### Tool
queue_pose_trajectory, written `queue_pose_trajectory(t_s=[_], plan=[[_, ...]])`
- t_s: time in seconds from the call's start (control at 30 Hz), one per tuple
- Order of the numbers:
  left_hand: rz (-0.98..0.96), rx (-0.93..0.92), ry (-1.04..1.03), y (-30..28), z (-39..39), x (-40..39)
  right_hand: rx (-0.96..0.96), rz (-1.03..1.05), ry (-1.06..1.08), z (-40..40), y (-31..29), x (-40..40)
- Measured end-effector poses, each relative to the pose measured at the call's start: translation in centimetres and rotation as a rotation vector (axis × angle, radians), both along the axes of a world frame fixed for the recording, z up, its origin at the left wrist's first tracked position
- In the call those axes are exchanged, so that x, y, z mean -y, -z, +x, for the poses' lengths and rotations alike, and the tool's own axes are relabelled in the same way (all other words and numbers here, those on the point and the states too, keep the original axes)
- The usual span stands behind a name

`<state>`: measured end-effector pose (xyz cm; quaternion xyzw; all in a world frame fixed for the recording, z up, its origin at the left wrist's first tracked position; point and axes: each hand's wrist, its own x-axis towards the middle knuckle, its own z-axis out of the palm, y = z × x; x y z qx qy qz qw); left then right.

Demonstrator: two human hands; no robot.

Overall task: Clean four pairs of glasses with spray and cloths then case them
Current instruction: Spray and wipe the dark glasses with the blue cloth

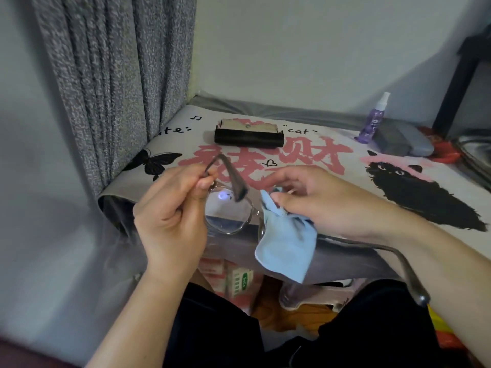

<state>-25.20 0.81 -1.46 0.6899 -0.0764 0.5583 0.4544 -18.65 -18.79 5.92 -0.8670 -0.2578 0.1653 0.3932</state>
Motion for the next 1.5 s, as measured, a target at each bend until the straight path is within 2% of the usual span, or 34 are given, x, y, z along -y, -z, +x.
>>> queue_pose_trajectory(t_s=[0.07, 0.13, 0.23, 0.3, 0.4, 0.5, 0.6, 0.67, 0.77, 0.9, 0.97, 1.03, 1.1, 1.17, 1.27, 1.4, 1.5], plan=[[0.007, 0.013, 0.009, -0.2, -0.1, -0.2, -0.03, 0.045, 0.02, -0.3, -0.5, 0.1], [0.02, 0.025, 0.01, -0.4, -0.2, -0.3, -0.161, 0.11, -0.012, -0.5, -1.1, 0.8], [0.035, 0.052, -0.005, -0.7, -0.2, -0.4, -0.282, -0.027, -0.179, -0.8, -2.0, 1.6], [0.051, 0.057, -0.022, -0.8, -0.3, -0.3, -0.239, -0.161, -0.259, -0.7, -1.9, 1.6], [0.029, 0.052, 0.003, -0.8, -0.3, -0.1, -0.114, -0.278, -0.249, -0.5, -1.9, 1.1], [0.016, 0.06, 0.014, -0.9, -0.4, 0.0, -0.124, -0.296, -0.274, -0.4, -2.3, 0.3], [0.007, 0.08, 0.018, -1.0, -0.4, 0.0, 0.036, -0.34, -0.283, -0.4, -2.5, -0.3], [0.007, 0.057, 0.026, -1.2, -0.4, 0.0, 0.038, -0.339, -0.322, -0.5, -2.7, -0.4], [-0.016, 0.018, 0.04, -1.3, -0.4, -0.2, -0.109, -0.296, -0.37, -0.6, -2.4, -0.5], [0.021, 0.001, 0.044, -1.4, -0.5, -0.6, -0.512, -0.06, -0.27, -0.8, -0.6, 0.0], [0.044, 0.005, 0.043, -1.5, -0.5, -0.8, -0.62, -0.049, -0.308, -1.2, -0.8, 0.2], [0.061, 0.014, 0.052, -1.5, -0.5, -0.9, -0.553, -0.151, -0.327, -1.5, -1.2, 0.3], [0.068, 0.016, 0.063, -1.3, -0.5, -0.9, -0.237, -0.393, -0.295, -1.5, -1.4, 0.2], [0.071, 0.021, 0.07, -1.3, -0.5, -0.7, -0.032, -0.569, -0.241, -1.6, -1.6, 0.1], [0.068, 0.017, 0.06, -1.2, -0.4, -0.4, 0.055, -0.632, -0.157, -1.5, -2.1, 0.2], [0.006, 0.012, 0.085, -1.0, -0.2, -0.2, -0.019, -0.53, -0.229, -0.9, -2.1, 0.8], [-0.005, -0.005, 0.097, -0.9, -0.2, -0.3, -0.293, -0.293, -0.257, -0.6, -1.2, 1.0]])
